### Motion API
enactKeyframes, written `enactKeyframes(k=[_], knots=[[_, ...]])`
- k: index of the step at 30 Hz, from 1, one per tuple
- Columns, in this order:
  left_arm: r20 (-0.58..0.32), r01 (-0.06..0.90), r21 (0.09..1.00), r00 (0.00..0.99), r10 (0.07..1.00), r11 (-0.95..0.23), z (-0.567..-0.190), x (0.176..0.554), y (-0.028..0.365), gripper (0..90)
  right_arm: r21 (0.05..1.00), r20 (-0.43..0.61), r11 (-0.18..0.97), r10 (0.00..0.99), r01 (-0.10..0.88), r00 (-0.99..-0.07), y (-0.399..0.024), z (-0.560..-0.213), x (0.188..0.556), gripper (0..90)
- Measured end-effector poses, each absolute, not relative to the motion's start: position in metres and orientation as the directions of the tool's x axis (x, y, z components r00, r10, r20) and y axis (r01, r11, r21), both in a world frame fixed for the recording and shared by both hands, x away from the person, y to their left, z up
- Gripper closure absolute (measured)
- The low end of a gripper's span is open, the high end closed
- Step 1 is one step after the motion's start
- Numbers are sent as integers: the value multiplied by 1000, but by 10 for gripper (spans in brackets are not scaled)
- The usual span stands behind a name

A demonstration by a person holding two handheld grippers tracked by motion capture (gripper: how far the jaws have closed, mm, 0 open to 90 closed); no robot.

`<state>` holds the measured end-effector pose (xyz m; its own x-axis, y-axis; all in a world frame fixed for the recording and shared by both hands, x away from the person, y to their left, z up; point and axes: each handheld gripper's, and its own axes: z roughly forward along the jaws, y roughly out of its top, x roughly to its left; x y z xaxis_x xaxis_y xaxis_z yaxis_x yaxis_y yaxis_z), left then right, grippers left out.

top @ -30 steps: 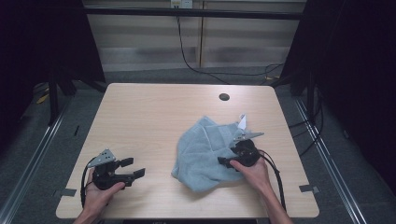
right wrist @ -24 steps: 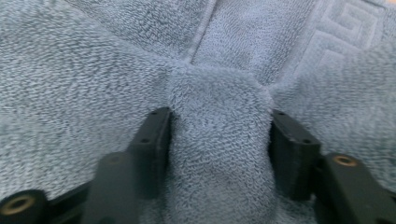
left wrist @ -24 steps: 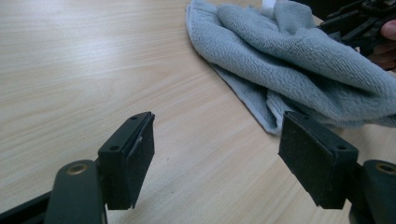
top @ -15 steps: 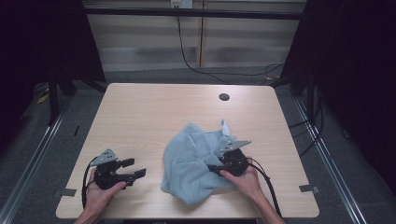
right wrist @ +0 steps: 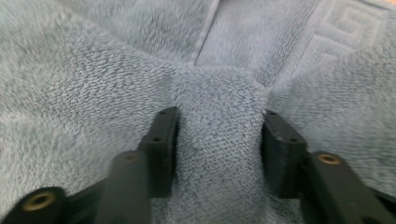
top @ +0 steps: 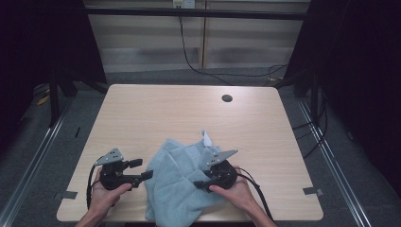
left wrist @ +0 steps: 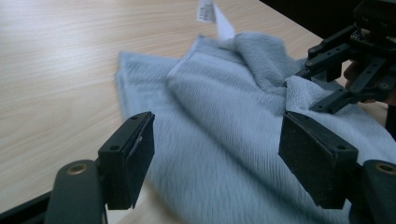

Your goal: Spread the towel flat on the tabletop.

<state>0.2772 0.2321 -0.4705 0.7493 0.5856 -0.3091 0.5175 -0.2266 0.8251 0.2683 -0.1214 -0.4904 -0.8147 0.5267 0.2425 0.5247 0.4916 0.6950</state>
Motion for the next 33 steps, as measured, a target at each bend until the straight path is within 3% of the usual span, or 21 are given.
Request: enactKeyframes(k=[3,4,7,9,10,14,19,20,25,29,31,32,33], knots=[[-293,504,827,765,574,-249,-464,284,222,267,711,269,468,509,524,-818,-124,-483,268,472],[-278,494,827,775,567,-270,-459,292,214,271,742,288,415,511,526,-810,-133,-469,270,428],[-276,488,829,781,560,-272,-456,304,205,302,774,264,378,537,508,-801,-143,-454,274,443],[-253,462,833,807,534,-304,-455,315,195,442,782,248,356,574,511,-780,-153,-445,282,474],[-236,456,828,812,534,-328,-457,321,189,444,780,233,356,597,515,-767,-156,-443,288,474],[-261,500,789,799,541,-357,-473,338,173,424,750,230,355,651,558,-724,-161,-459,312,437],[-247,515,754,798,549,-409,-494,339,166,366,725,235,363,668,584,-706,-151,-488,322,326],[-245,515,746,801,546,-422,-497,339,165,350,702,193,407,680,584,-707,-145,-497,322,285],[-233,504,744,811,537,-439,-504,334,160,266,712,175,400,694,576,-698,-139,-502,319,280],[-221,496,746,815,536,-445,-505,333,158,271,705,180,406,691,582,-700,-138,-501,318,404],[-176,449,751,843,509,-484,-505,327,154,514,706,191,402,684,583,-704,-136,-501,316,549],[-176,449,751,843,509,-484,-505,327,154,561,706,191,402,684,583,-704,-136,-501,316,549],[-165,442,750,845,508,-491,-504,326,153,652,710,202,400,674,580,-711,-135,-501,315,605]])
